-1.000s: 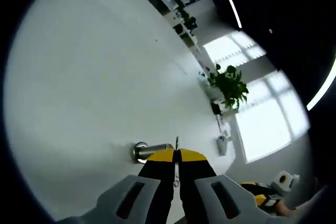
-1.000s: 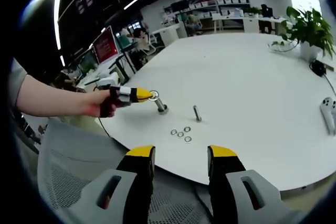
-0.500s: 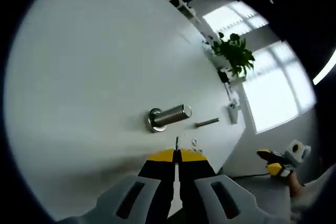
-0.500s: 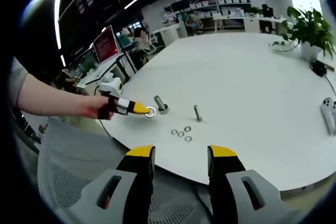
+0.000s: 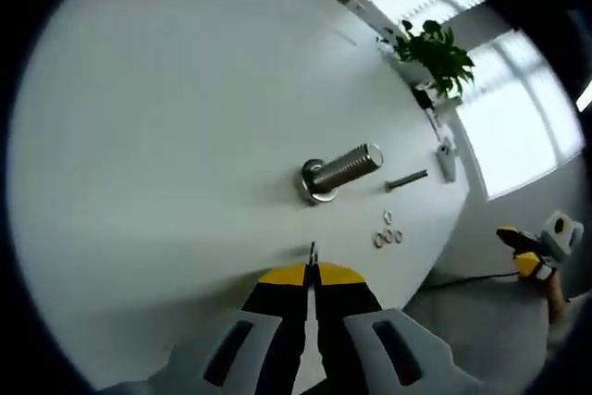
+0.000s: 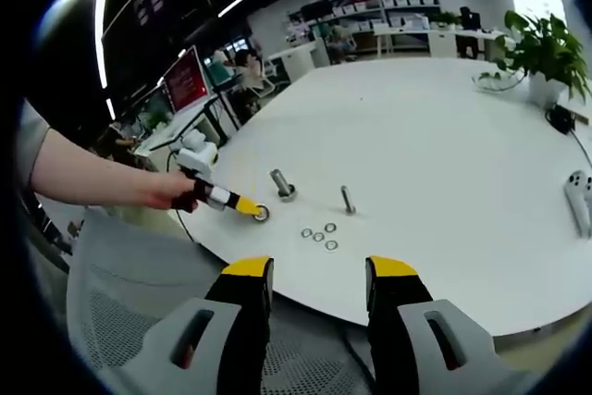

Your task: Place the washer onto the threaded stud by aligning its center hole with the stud, sliding it down to the base, and recovering from edge contact or off-axis alignment until the washer reaches the visible bottom stop.

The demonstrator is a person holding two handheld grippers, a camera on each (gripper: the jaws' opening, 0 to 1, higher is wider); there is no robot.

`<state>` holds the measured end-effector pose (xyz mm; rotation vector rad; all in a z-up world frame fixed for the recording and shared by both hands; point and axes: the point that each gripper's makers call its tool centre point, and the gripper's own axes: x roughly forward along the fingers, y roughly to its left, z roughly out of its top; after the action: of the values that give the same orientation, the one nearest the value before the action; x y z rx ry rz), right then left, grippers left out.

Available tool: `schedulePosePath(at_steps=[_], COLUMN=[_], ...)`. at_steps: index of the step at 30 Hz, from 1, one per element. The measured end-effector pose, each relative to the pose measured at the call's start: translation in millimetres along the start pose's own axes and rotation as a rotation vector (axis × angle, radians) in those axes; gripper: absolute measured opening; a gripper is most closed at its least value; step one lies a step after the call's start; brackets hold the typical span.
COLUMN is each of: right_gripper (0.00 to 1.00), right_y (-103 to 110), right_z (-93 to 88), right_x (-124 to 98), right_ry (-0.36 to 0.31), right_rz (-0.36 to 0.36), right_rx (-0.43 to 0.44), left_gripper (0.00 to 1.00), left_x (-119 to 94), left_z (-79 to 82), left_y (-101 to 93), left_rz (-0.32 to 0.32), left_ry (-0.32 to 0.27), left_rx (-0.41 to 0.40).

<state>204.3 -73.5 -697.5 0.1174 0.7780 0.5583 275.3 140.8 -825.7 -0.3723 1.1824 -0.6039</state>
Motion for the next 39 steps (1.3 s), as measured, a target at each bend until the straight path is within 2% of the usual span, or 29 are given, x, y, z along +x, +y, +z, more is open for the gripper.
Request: schedulePosePath(at_steps=[2, 4, 7, 11, 15, 18, 19, 22, 24, 26, 29, 32, 35, 39], right_gripper=[0.42, 0.42, 0.42, 0.42, 0.42, 0.42, 0.42, 0.42, 0.42, 0.42, 0.42, 0.42, 0.42, 0.42], right_y=[-0.1, -0.3, -0.2, -0.4, -0.1, -0.1, -0.2, 0.0, 0.3, 0.2, 0.6, 0.7, 0.4, 0.5], right_z=[0.1, 0.1, -0.1, 0.2, 0.4, 0.5, 0.6, 0.7, 0.8, 0.6, 0.6, 0.7, 0.9, 1.0], right_x=[-0.2, -0.1, -0.1, -0.3, -0.2, -0.4, -0.4, -0.3, -0.2, 0.0, -0.2, -0.3, -0.4, -0.6], right_ry=[-0.001, -0.001, 0.000, -0.002, -0.002, -0.003, -0.003, -0.003, -0.003, -0.003, -0.003, -0.004, -0.007, -0.008], right_rz=[-0.001, -0.001, -0.001, -0.003, -0.001, -0.002, -0.002, -0.001, 0.001, 0.001, 0.002, 0.002, 0.003, 0.003], right_rx=[0.001, 0.002, 0.002, 0.004, 0.003, 0.004, 0.005, 0.004, 0.003, 0.001, 0.001, 0.002, 0.004, 0.005], left_gripper=[0.00, 0.01, 0.02, 0.02, 0.09, 0.13, 0.15, 0.19, 0.23, 0.25, 0.27, 0.28, 0.29, 0.29], left_x=[-0.3, -2.1, -1.7, -4.5, -6.8, -9.0, -9.8, -9.0, -7.4, -3.0, 2.7, 10.6, 11.4, 9.9], left_z=[-0.1, -0.7, -1.9, 0.5, 5.6, 7.8, 7.9, 3.2, 4.4, 5.8, 4.6, 1.0, -0.1, -1.1], left_y=[-0.4, 11.1, 10.4, 12.7, 12.1, 14.0, 14.5, 11.2, 14.2, 16.3, 11.5, 2.5, 7.0, 9.4], left_rz=[0.004, 0.068, 0.066, 0.100, 0.104, 0.134, 0.146, 0.193, 0.218, 0.256, 0.256, 0.234, 0.253, 0.264], left_ry=[0.008, 0.022, 0.034, 0.041, 0.028, 0.032, 0.042, 0.138, 0.171, 0.226, 0.264, 0.296, 0.340, 0.360], left_rx=[0.003, 0.037, 0.064, 0.126, 0.133, 0.171, 0.200, 0.420, 0.503, 0.646, 0.720, 0.742, 0.791, 0.821])
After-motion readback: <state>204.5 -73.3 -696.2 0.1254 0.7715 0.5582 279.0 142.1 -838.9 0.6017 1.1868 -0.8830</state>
